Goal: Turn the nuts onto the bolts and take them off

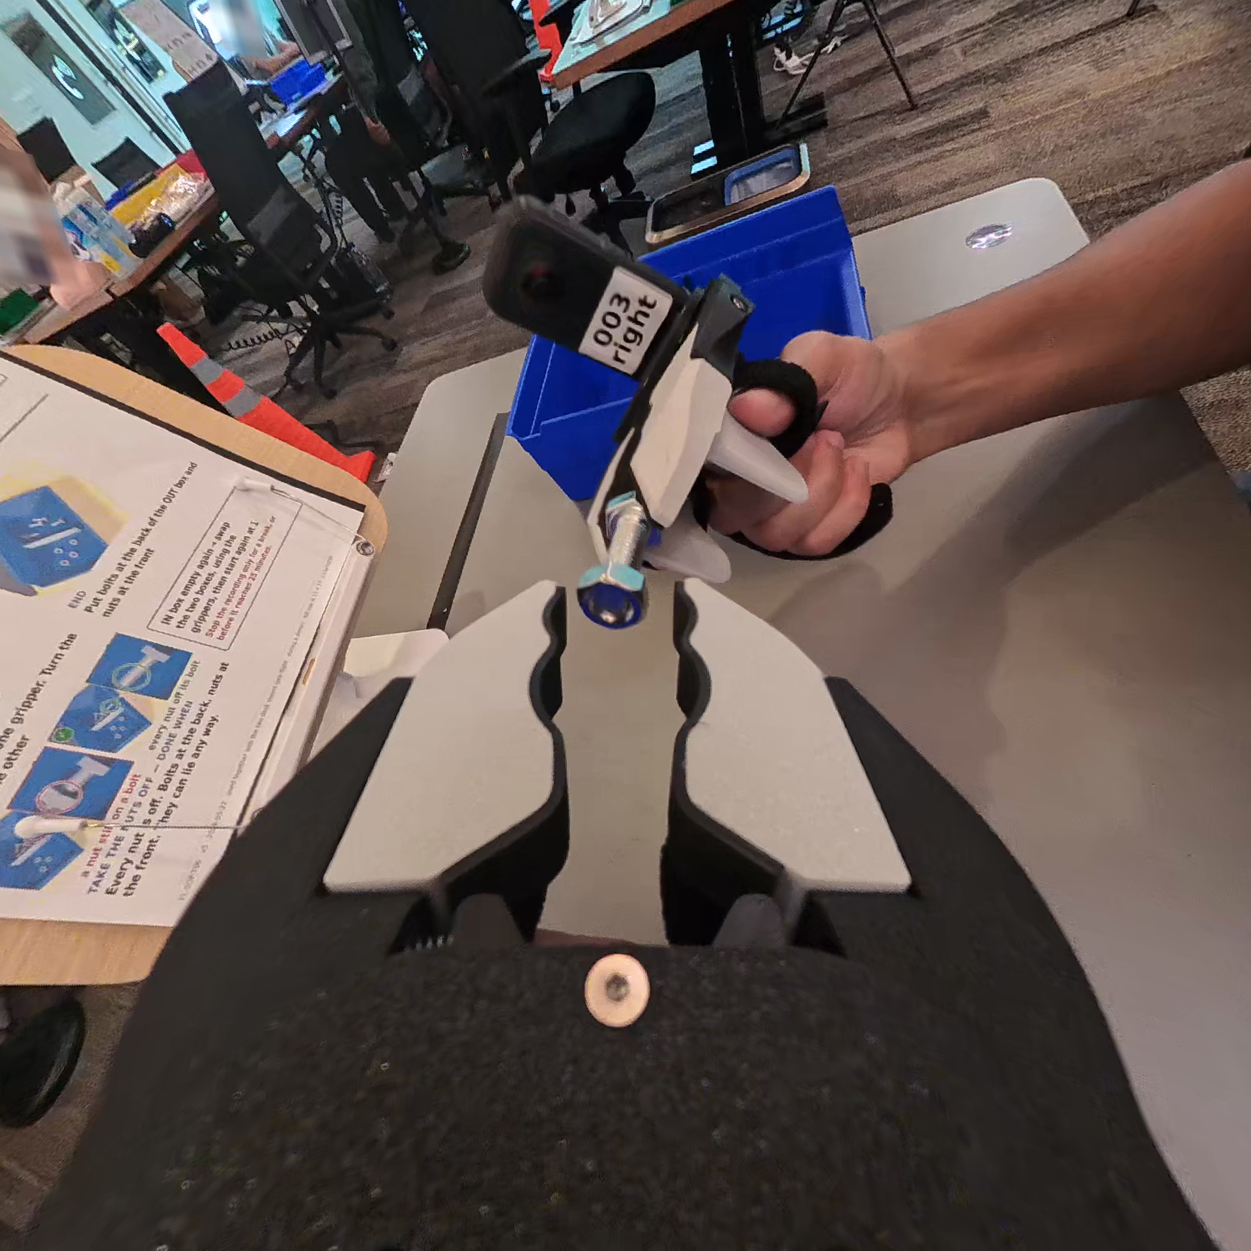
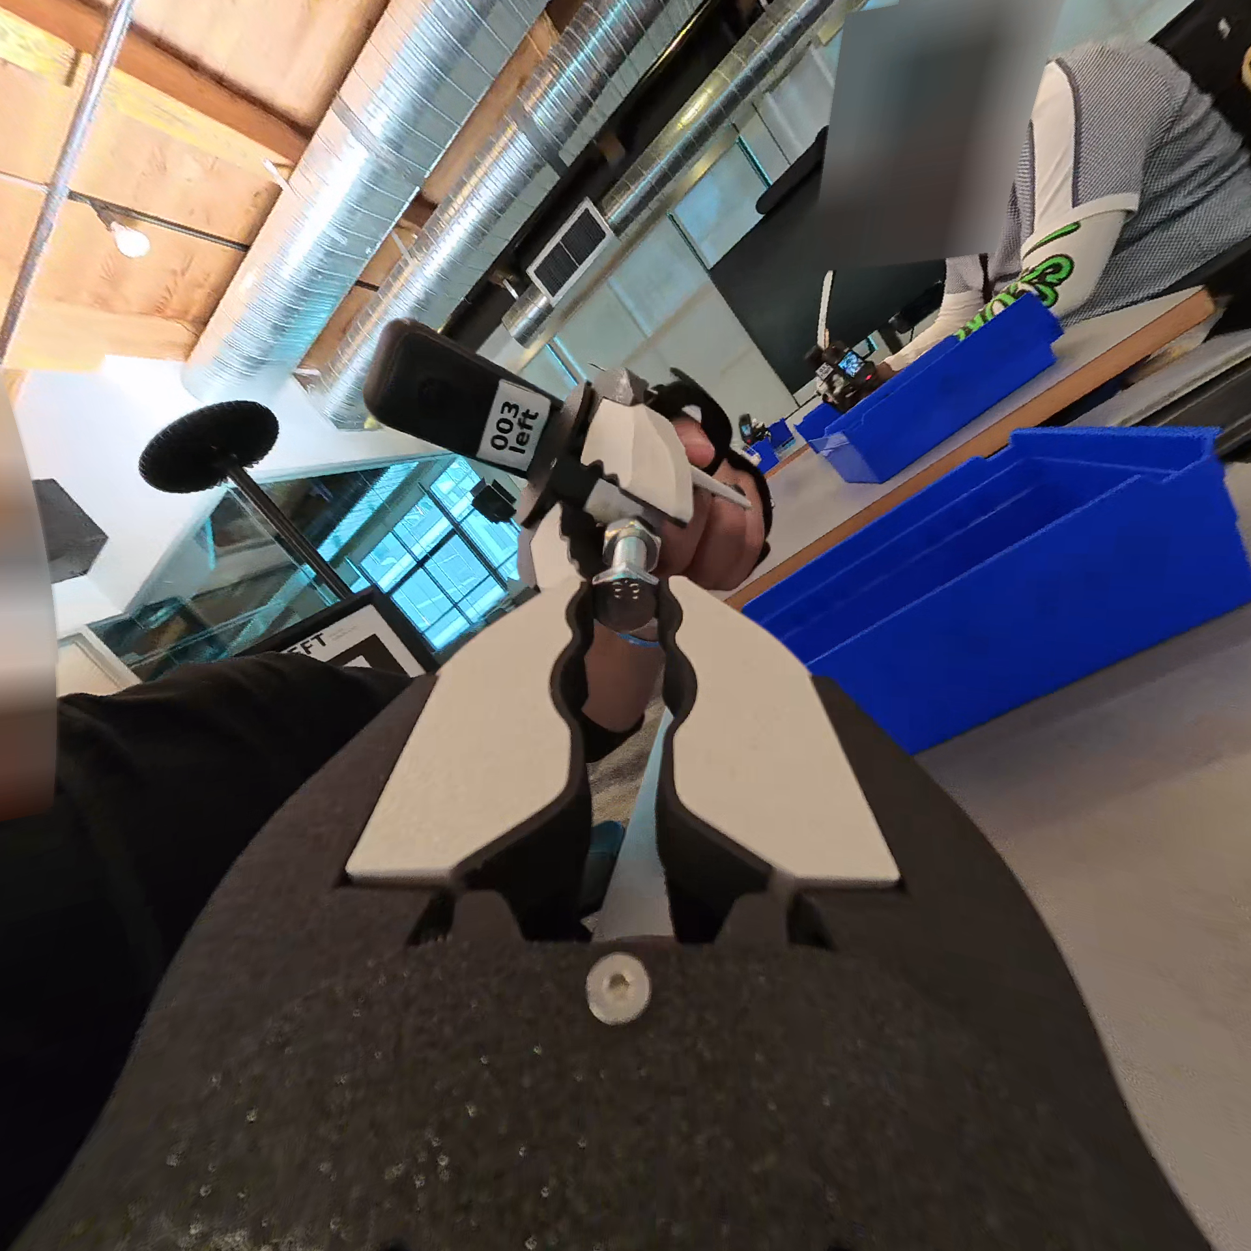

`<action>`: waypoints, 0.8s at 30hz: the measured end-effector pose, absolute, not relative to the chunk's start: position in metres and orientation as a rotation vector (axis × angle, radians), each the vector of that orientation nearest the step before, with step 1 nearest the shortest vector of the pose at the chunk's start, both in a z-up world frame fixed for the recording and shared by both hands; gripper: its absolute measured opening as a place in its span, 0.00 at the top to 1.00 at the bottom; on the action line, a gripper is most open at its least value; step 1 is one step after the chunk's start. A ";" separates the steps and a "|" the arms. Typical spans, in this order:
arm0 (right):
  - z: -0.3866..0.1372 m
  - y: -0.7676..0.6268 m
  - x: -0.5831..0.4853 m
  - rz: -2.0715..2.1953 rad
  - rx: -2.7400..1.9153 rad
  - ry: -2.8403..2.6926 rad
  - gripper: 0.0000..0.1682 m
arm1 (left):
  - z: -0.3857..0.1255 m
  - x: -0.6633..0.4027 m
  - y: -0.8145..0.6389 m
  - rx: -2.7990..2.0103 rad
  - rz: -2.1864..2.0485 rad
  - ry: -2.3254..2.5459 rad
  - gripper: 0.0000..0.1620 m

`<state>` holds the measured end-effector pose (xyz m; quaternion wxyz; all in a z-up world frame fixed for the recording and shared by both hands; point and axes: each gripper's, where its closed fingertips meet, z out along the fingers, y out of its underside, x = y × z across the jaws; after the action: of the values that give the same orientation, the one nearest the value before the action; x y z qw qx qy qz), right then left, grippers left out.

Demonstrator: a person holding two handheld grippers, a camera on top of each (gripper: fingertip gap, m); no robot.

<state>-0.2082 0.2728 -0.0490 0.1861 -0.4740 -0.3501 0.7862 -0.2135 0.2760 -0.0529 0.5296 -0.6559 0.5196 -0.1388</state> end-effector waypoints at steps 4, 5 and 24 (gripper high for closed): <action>-0.052 0.271 -0.209 2.238 -1.324 -0.974 0.89 | -0.055 -0.214 0.275 -1.565 -0.354 1.245 0.88; -0.053 0.270 -0.209 2.222 -1.319 -0.982 0.89 | -0.055 -0.213 0.274 -1.591 -0.405 1.230 0.89; -0.055 0.283 -0.197 1.897 -1.198 -1.054 0.89 | -0.080 -0.217 0.269 -1.956 -0.806 0.992 0.68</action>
<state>-0.1969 0.2827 -0.0555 0.3254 -0.4569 -0.4022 0.7236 -0.2172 0.2694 -0.0802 0.3919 -0.7702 0.3906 -0.3174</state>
